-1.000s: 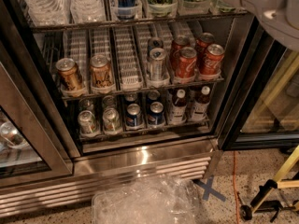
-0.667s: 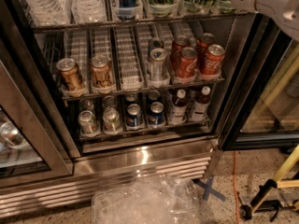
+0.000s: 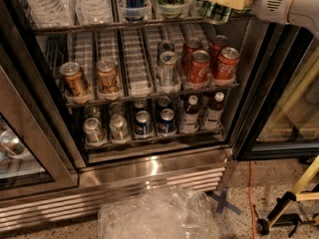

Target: Pick green can from top shelf of fridge

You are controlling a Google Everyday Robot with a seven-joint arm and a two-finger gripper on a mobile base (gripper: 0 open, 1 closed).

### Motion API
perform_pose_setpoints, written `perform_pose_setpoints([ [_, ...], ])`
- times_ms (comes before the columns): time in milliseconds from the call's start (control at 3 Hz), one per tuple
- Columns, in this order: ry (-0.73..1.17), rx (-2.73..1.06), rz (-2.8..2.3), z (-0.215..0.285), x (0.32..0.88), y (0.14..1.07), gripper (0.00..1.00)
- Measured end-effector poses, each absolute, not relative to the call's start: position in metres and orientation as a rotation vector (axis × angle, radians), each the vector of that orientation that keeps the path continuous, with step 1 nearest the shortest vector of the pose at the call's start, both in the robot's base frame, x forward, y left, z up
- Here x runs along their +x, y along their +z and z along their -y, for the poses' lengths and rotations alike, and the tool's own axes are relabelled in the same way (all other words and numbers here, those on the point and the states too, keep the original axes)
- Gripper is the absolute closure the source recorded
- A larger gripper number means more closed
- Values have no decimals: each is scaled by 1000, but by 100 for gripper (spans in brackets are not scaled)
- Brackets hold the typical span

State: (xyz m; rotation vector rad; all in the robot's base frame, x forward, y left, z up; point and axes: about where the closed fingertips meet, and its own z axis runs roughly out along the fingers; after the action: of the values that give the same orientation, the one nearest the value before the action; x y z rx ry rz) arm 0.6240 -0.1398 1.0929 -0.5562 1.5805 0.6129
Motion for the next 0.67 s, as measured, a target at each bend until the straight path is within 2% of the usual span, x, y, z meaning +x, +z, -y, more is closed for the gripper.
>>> perform_pose_setpoints([
  [333, 613, -557, -1581, 140, 624, 1093, 100],
  [667, 610, -662, -1628, 117, 601, 1074, 100],
])
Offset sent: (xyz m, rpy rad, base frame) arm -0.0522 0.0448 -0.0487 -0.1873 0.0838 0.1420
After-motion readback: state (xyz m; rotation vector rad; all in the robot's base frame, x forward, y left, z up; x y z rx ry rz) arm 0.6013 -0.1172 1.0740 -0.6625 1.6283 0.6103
